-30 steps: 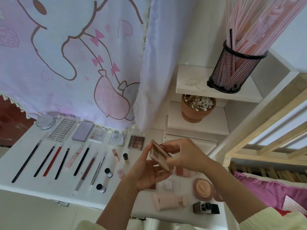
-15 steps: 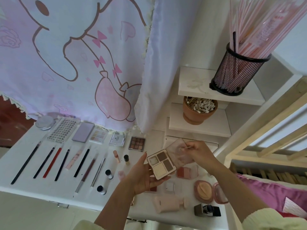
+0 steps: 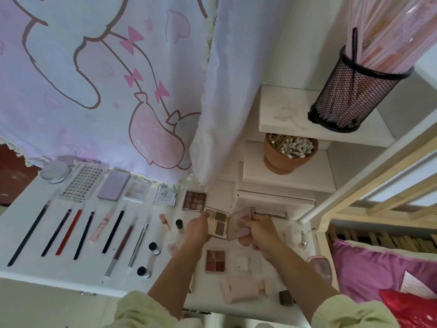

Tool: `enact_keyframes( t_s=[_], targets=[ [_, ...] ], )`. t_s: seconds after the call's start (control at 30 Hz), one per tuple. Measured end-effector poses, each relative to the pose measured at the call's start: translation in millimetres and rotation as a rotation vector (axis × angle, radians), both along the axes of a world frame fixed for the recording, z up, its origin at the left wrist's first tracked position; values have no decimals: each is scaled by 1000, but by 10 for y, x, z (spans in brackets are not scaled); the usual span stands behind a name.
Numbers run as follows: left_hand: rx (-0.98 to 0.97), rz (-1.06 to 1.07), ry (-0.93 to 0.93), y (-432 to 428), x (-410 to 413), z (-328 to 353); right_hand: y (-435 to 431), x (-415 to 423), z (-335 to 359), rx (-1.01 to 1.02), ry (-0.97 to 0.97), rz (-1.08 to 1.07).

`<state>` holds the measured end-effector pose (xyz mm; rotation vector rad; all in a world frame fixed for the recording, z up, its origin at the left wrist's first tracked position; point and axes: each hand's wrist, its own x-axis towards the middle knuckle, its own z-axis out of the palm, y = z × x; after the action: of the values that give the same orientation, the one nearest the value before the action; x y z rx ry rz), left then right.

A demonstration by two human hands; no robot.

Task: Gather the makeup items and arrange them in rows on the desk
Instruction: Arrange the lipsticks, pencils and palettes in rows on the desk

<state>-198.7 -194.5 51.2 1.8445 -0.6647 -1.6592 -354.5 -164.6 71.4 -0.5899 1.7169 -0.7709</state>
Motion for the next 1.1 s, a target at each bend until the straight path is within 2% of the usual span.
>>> enact_keyframes(
  t_s=[0.17, 0.37, 0.6, 0.93, 1.1],
  targets=[
    [40, -138, -171, -181, -16, -123, -128, 139, -106, 43, 2, -80],
    [41, -385, -409, -228, -43, -256, -173, 149, -180, 9, 104, -24],
    [-29, -474, -422, -180, -32, -333, -196, 159, -277, 13, 243, 45],
    [7, -461, -430, -184, -12, -312, -179, 131, -229, 10, 337, 84],
    [-20, -463, -433, -98, -24, -258, -135, 61, -216, -3, 418, 180]
  ],
)
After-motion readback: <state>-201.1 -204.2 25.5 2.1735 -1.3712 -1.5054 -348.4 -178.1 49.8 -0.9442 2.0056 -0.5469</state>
